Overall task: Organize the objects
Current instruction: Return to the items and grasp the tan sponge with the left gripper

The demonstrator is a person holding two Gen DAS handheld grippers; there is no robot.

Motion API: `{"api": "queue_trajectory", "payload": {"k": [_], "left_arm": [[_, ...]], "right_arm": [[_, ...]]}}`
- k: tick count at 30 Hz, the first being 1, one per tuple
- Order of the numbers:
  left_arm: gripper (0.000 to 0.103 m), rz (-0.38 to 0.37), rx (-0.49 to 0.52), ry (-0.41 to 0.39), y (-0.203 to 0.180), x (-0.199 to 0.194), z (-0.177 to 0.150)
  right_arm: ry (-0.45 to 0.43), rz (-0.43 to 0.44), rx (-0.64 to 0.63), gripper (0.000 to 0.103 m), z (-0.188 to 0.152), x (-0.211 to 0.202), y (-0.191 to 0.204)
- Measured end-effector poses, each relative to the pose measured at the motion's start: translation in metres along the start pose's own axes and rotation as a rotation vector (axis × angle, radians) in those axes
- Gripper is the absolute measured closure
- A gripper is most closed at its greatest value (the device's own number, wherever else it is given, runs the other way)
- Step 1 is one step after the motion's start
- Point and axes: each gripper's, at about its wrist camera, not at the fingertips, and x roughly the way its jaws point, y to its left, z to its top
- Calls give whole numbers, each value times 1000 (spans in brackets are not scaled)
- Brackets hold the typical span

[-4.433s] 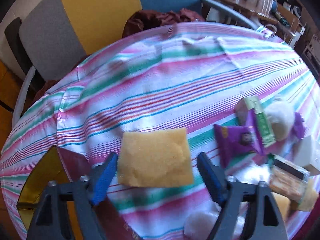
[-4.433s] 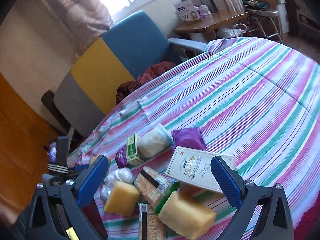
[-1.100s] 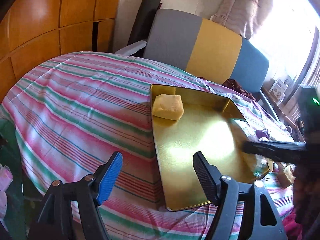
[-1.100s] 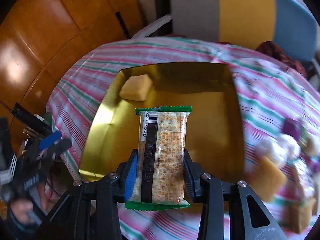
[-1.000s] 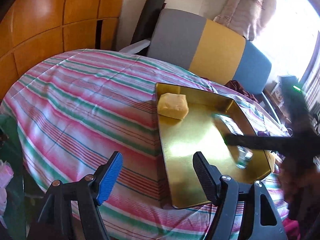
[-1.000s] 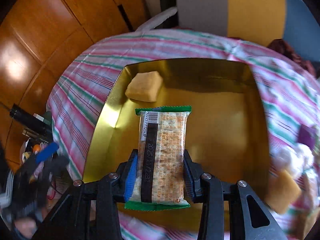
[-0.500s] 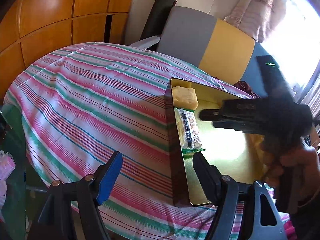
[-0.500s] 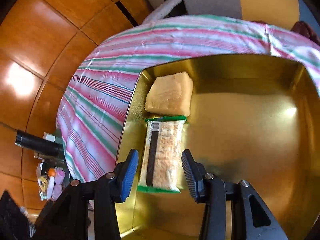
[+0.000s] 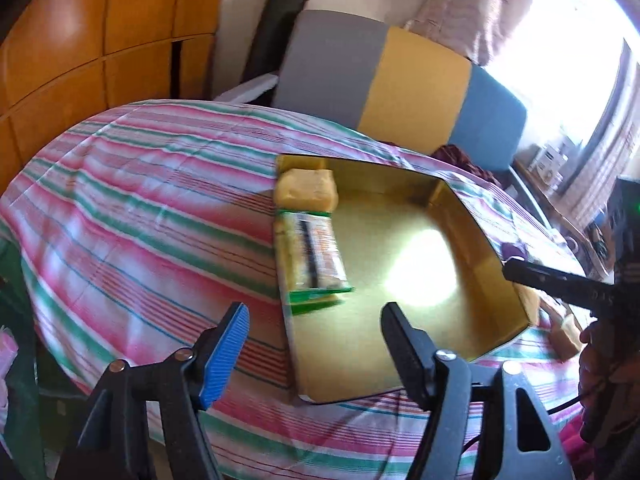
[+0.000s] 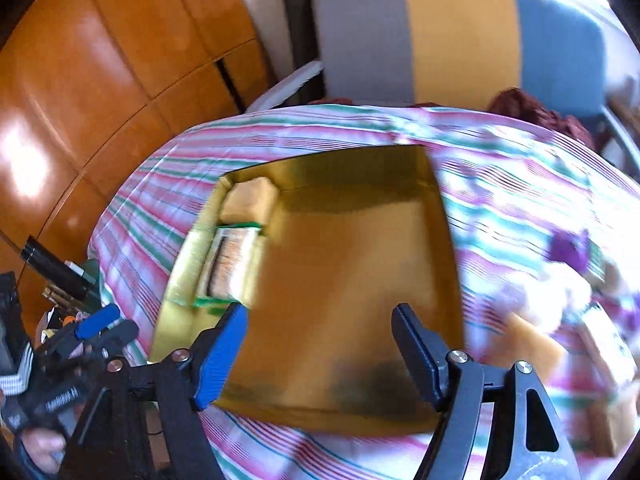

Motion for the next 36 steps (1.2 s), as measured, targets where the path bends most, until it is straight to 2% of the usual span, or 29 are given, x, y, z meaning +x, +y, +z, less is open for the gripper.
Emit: {"api": "queue_trajectory", "payload": {"k": [6, 10, 16, 19, 21, 23, 24, 26, 29, 36], "left_arm": [[36, -88, 134, 4, -50, -1, 5], [36, -152, 239, 17, -93, 1, 6], [36, -299, 456, 33, -183, 8, 8], [35, -340, 547, 77, -227, 21, 7], [34, -366, 594, 122, -255, 35, 5], [33, -380, 632, 167, -277, 51, 2], [33, -377, 645, 185, -285, 58, 0], [25, -338, 657, 233, -303, 80, -2], [22, -316, 651, 284, -312, 103, -1], [21, -193, 709, 349, -322, 142, -5]], "right_arm": [[-31, -81, 109, 26, -26, -39, -68], [-68, -175, 213, 25, -38, -71, -127], [-172, -315, 438, 22, -62, -114, -224], [-213, -321, 557, 22, -81, -122, -261], [-205, -300, 660, 22, -92, -122, -282], [-233, -283, 710, 22, -95, -126, -293], [-240, -280, 719, 22, -95, -128, -295], [-239, -265, 725, 22, -95, -127, -296], [-239, -246, 707, 21, -92, -126, -294], [-255, -224, 686, 19, -92, -127, -291]]}}
